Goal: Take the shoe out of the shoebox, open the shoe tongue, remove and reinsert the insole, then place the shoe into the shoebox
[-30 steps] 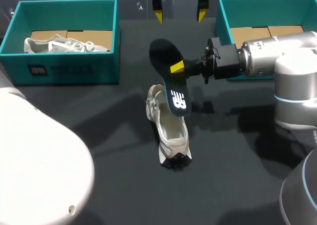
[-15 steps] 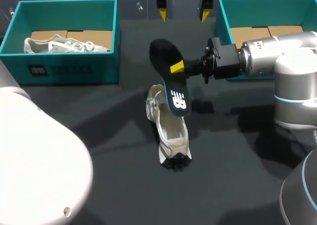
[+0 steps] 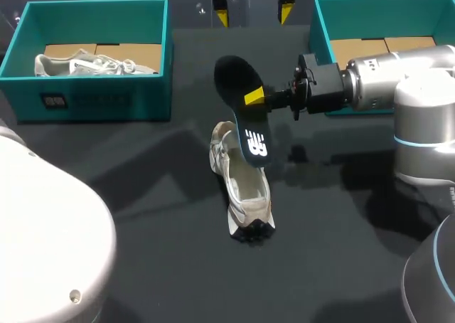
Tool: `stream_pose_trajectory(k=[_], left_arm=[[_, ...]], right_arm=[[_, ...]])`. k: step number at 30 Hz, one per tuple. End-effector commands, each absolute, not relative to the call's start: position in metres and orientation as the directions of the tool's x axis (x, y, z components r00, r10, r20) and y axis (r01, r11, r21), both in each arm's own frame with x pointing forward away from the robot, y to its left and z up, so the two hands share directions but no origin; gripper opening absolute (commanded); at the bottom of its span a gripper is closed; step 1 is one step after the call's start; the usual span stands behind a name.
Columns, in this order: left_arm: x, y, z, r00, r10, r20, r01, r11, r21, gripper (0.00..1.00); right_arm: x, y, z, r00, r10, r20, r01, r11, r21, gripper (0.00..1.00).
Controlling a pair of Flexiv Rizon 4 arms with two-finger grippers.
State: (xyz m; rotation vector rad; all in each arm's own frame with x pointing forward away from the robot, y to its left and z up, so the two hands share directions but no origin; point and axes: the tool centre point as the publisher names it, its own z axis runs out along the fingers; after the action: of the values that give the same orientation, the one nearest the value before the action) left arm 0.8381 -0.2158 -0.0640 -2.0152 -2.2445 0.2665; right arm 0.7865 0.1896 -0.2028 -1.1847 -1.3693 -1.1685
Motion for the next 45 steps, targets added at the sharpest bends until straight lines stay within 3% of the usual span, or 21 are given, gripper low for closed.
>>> stream_pose_trajectory(k=[1, 16, 30, 36, 45], left_arm=[[0.823, -0.185, -0.074, -0.149, 0.950, -0.273, 0.976, 0.098, -0.193, 1.00], [0.802, -0.145, -0.089, -0.211, 0.733, -0.647, 0.968, 0.063, -0.244, 1.00], [0.802, -0.141, -0.093, -0.187, 0.740, -0.646, 0.970, 0.034, -0.241, 1.00], [0.799, -0.132, -0.112, -0.215, 0.607, -0.765, 0.969, 0.036, -0.244, 1.00], [0.786, -0.110, -0.134, -0.100, 0.400, -0.911, 0.995, 0.011, -0.104, 1.00]], right_arm=[[0.787, 0.191, -0.204, -0.083, 0.090, 0.993, 0.994, 0.075, 0.076, 0.00], [0.787, 0.191, -0.204, -0.083, 0.090, 0.993, 0.994, 0.075, 0.076, 0.00], [0.787, 0.191, -0.204, -0.083, 0.090, 0.993, 0.994, 0.075, 0.076, 0.00], [0.787, 0.191, -0.204, -0.083, 0.090, 0.993, 0.994, 0.075, 0.076, 0.00], [0.787, 0.191, -0.204, -0.083, 0.090, 0.993, 0.994, 0.075, 0.076, 0.00]])
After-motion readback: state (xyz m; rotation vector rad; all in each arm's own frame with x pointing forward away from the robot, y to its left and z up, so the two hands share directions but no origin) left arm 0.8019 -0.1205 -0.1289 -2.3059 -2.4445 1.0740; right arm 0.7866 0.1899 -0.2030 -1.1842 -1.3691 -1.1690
